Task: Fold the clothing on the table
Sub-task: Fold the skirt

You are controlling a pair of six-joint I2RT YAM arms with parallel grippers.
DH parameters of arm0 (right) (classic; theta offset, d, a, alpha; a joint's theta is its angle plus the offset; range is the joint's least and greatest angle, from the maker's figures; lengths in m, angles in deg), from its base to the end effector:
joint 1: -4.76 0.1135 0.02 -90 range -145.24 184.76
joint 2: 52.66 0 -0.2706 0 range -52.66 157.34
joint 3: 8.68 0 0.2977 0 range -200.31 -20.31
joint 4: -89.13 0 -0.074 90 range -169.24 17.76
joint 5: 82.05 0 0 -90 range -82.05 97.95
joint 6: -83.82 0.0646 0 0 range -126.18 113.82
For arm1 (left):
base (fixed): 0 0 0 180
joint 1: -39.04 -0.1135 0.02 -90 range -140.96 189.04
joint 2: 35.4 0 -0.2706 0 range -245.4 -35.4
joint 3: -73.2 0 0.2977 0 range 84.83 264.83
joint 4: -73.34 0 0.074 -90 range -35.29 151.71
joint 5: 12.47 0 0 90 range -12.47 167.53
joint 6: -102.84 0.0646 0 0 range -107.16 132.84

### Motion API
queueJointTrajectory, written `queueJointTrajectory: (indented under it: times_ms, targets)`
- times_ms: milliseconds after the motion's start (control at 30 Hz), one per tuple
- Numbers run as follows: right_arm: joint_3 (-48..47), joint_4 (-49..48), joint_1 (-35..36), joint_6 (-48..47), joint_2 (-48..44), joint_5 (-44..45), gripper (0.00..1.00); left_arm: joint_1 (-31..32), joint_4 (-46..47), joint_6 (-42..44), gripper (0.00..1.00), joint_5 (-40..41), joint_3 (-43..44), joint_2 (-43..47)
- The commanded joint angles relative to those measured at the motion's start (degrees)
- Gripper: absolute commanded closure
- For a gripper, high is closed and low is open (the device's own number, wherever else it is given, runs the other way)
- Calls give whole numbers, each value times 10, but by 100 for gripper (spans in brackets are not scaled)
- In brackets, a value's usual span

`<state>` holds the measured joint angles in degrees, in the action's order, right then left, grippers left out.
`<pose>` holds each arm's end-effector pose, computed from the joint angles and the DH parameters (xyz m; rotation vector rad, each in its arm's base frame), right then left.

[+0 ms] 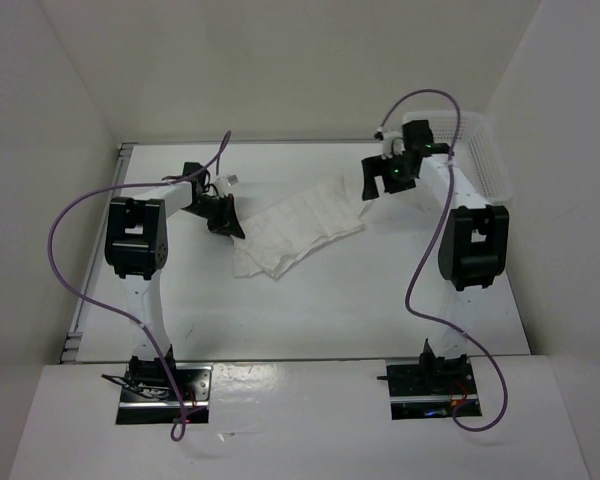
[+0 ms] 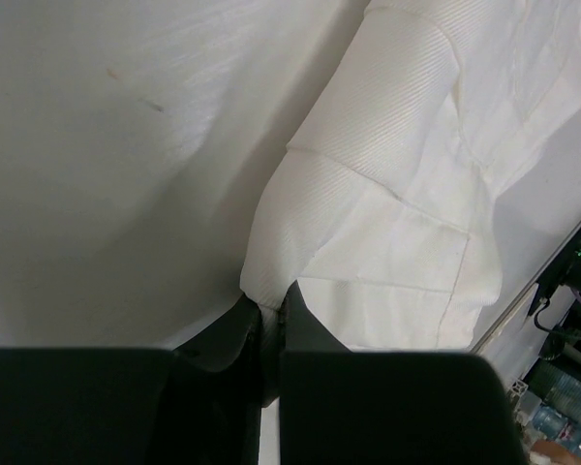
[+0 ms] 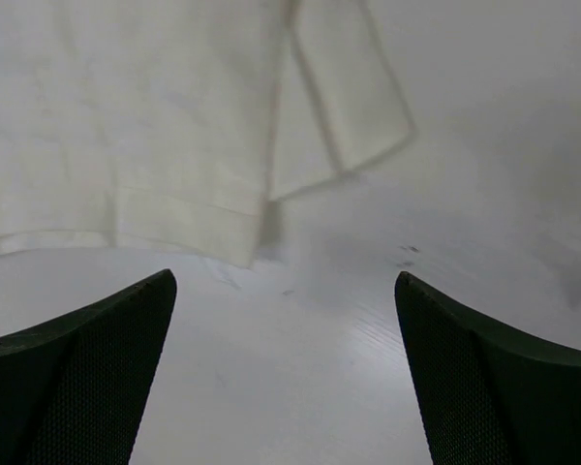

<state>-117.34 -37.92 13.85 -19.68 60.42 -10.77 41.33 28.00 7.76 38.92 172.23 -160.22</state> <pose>0.4863 0.0988 0.2257 -0.6165 2.4621 0.3890 0.4808 -0.0596 0.0883 0.0914 2.7028 -0.9726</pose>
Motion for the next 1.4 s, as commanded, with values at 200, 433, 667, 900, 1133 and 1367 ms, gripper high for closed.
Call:
queueJointTrajectory:
  times_ms: [200,433,667,900,1133,1367]
  targets:
    - [1,28,-66,-70,68,-134,3,6,-42,79,99,56,-19,-8]
    - [-26,9,-66,-83,95,-128,3,6,-47,104,99,56,-24,3]
    - [-88,-9,-66,-88,133,-97,3,6,-47,115,98,56,-35,8]
    - [-155,20,-66,-110,209,-114,3,6,-58,132,98,50,-29,8]
    - [-202,40,-71,-116,249,-128,3,6,-64,143,97,44,-29,3]
    - [-230,82,-71,-126,279,-178,3,6,-70,143,97,44,-24,3]
